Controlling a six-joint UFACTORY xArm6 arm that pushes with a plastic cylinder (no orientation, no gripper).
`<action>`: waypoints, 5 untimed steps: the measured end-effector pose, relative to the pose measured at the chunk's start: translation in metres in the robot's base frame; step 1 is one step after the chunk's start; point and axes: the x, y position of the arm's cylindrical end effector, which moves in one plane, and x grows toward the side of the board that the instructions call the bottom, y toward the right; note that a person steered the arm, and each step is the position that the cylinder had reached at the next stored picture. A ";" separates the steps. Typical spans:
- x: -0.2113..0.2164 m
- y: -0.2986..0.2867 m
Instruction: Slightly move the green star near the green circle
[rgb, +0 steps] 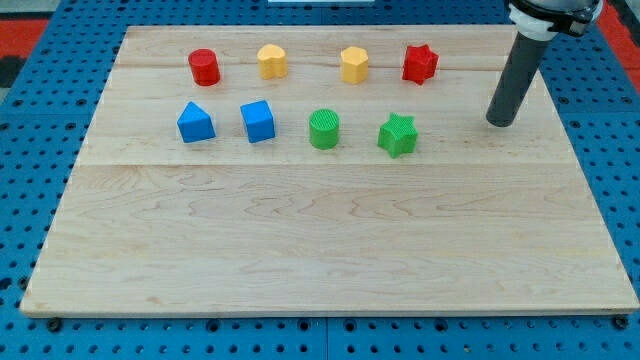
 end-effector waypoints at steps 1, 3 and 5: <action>0.001 0.000; -0.002 -0.005; -0.002 -0.044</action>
